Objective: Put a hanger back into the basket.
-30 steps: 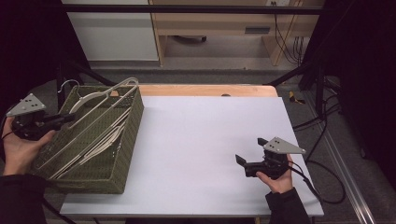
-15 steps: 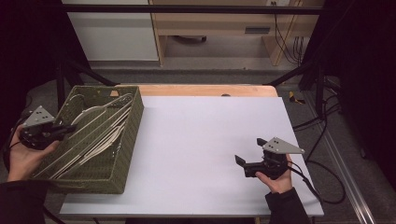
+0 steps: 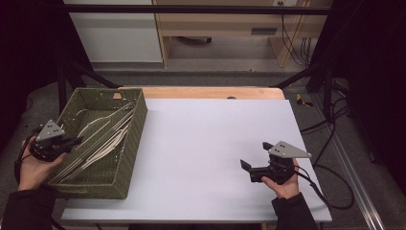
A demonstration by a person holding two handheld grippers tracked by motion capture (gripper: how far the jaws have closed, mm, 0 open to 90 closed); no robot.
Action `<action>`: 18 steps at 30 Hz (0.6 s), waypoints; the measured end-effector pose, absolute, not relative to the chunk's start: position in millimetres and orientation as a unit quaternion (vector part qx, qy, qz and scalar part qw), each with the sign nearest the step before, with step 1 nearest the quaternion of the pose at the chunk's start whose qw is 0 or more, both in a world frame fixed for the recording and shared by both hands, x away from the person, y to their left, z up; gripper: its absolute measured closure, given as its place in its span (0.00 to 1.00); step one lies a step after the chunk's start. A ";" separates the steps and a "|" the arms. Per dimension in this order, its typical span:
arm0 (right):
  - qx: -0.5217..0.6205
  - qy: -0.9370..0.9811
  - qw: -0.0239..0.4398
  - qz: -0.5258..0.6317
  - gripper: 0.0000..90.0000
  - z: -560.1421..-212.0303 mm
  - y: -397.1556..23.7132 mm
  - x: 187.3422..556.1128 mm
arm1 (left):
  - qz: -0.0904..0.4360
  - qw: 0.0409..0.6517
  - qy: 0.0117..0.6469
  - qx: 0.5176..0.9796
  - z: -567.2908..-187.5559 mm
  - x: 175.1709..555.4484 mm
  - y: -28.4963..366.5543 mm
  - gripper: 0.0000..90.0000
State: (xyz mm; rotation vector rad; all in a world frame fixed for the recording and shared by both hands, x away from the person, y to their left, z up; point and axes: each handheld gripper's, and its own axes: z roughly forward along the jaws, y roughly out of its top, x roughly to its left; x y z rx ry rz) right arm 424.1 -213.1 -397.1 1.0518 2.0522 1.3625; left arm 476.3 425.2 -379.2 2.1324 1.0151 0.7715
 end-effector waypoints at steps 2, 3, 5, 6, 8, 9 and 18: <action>0.382 0.746 0.229 0.495 0.00 -397.2 -213.0 424.0 | 0.286 0.324 0.385 0.816 -379.1 475.9 424.6 0.96; 0.382 0.746 0.229 0.495 0.00 -397.3 -212.9 424.1 | 0.279 0.323 0.386 0.818 -378.8 476.2 423.3 0.96; 0.382 0.746 0.229 0.494 0.00 -397.4 -212.4 423.9 | 0.257 0.316 0.382 0.830 -378.0 477.0 419.5 0.94; 0.381 0.748 0.228 0.494 0.00 -397.2 -212.2 423.7 | 0.257 0.316 0.382 0.830 -378.0 477.0 419.5 0.93; 0.380 0.747 0.228 0.495 0.01 -397.0 -212.2 423.5 | 0.245 0.317 0.382 0.833 -379.6 476.5 415.7 0.91; 0.381 0.747 0.228 0.495 0.01 -397.0 -212.3 423.6 | 0.235 0.317 0.382 0.835 -380.5 476.4 414.4 0.89; 0.379 0.748 0.226 0.495 0.01 -397.0 -211.5 423.4 | 0.213 0.313 0.375 0.846 -380.3 474.7 401.3 0.69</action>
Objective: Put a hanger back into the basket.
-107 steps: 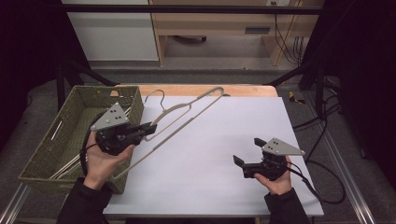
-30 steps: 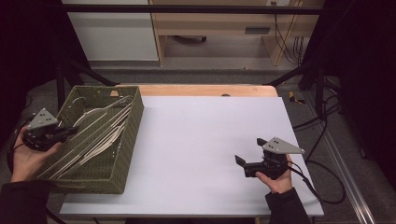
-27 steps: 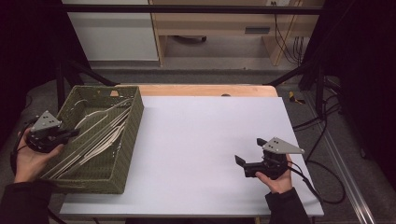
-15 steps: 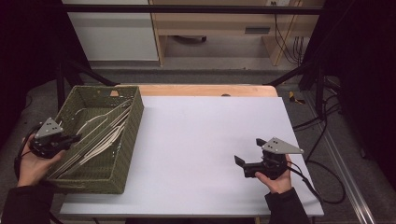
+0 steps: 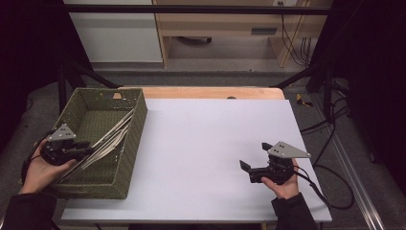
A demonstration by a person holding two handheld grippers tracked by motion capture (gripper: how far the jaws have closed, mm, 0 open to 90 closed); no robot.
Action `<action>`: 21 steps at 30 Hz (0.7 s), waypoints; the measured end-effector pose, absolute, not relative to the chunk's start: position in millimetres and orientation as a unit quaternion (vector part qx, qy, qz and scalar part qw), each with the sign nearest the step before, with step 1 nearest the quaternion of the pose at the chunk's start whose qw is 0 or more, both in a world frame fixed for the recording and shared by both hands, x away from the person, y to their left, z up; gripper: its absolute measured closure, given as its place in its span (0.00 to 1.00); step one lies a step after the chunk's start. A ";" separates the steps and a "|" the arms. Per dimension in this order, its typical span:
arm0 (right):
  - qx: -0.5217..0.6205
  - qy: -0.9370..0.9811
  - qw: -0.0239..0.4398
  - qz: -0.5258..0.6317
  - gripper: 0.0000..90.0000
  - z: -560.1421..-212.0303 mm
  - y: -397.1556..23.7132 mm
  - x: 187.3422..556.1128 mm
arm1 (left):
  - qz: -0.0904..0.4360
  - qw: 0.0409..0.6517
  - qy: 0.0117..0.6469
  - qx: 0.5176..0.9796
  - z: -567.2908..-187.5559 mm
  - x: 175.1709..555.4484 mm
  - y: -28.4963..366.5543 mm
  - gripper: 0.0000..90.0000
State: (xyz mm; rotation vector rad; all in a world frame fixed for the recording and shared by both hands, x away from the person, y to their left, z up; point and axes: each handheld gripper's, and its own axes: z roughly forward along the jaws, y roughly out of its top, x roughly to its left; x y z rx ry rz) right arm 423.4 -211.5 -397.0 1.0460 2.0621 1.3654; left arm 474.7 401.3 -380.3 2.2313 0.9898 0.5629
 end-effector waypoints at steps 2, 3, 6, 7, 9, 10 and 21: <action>0.379 0.748 0.226 0.495 0.01 -397.1 -211.5 423.5 | 0.214 0.319 0.373 0.844 -378.2 473.7 400.8 0.66; 0.379 0.748 0.227 0.494 0.01 -397.2 -211.5 423.6 | 0.217 0.322 0.371 0.843 -375.7 472.5 400.2 0.65; 0.379 0.749 0.226 0.495 0.01 -397.5 -211.0 423.6 | 0.222 0.333 0.362 0.842 -367.6 467.9 397.3 0.61; 0.379 0.749 0.227 0.494 0.01 -397.5 -211.1 423.6 | 0.230 0.347 0.355 0.837 -361.5 464.0 395.2 0.60; 0.379 0.748 0.226 0.495 0.01 -397.1 -211.4 423.4 | 0.234 0.367 0.350 0.830 -354.9 459.7 392.2 0.57; 0.380 0.748 0.226 0.495 0.01 -396.8 -211.7 423.1 | 0.234 0.367 0.350 0.830 -354.9 459.7 392.2 0.55; 0.378 0.745 0.229 0.500 0.00 -395.2 -213.5 422.2 | 0.240 0.482 0.338 0.772 -332.1 434.5 346.0 0.28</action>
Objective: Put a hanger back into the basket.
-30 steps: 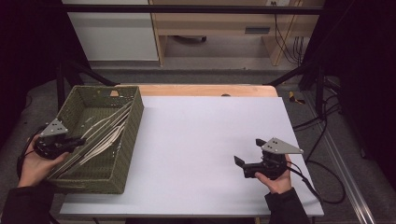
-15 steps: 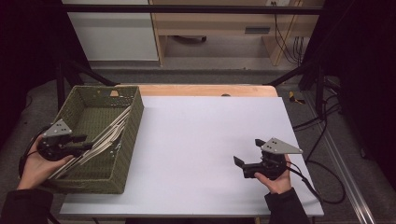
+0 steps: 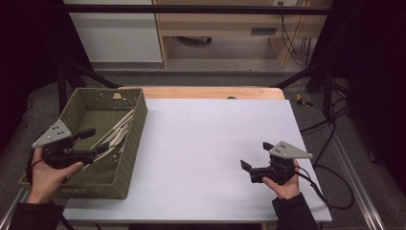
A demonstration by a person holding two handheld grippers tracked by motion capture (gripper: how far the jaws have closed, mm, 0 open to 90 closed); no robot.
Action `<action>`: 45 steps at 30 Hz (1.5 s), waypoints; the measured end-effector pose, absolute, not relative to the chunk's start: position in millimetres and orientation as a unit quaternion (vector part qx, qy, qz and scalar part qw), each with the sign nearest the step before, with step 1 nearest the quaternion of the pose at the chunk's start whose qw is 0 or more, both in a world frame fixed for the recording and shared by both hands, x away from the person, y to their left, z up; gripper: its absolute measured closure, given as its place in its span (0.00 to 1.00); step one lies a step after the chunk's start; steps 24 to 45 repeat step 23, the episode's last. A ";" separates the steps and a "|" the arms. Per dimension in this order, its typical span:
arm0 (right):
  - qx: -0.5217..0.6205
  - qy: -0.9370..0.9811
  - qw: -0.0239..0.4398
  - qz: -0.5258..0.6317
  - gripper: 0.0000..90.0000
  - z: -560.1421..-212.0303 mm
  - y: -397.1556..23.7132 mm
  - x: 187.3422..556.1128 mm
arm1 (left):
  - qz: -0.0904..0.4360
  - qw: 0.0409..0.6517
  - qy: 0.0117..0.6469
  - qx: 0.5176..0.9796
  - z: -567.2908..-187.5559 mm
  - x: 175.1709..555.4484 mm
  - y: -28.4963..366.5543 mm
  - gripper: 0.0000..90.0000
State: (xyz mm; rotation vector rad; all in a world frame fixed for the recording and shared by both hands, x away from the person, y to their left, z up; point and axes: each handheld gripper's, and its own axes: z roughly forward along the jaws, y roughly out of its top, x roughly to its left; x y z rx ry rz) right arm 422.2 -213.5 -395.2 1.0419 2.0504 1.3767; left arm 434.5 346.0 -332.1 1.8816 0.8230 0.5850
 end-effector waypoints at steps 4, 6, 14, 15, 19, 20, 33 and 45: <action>0.378 0.742 0.232 0.502 0.00 -394.2 -214.8 421.5 | 0.234 0.506 0.332 0.761 -331.7 427.5 324.1 0.24; 0.377 0.743 0.230 0.503 0.00 -393.6 -215.4 420.9 | 0.226 0.519 0.332 0.755 -333.8 424.3 312.3 0.23; 0.373 0.739 0.232 0.510 0.00 -391.1 -219.1 418.4 | 0.219 0.534 0.324 0.750 -347.6 417.6 267.4 0.16; 0.374 0.739 0.231 0.511 0.00 -390.9 -219.6 418.1 | 0.219 0.533 0.324 0.750 -348.9 417.2 263.6 0.16; 0.372 0.740 0.233 0.510 0.00 -391.2 -220.3 417.6 | 0.215 0.540 0.322 0.748 -355.7 416.1 253.1 0.15; 0.371 0.740 0.233 0.510 0.00 -391.3 -220.6 417.6 | 0.215 0.540 0.321 0.748 -356.6 415.9 252.3 0.15; 0.372 0.739 0.232 0.511 0.00 -391.1 -221.1 417.4 | 0.215 0.537 0.320 0.750 -360.3 415.1 248.1 0.15; 0.372 0.739 0.232 0.511 0.00 -391.1 -221.1 417.4 | 0.215 0.537 0.320 0.750 -360.3 415.1 248.1 0.15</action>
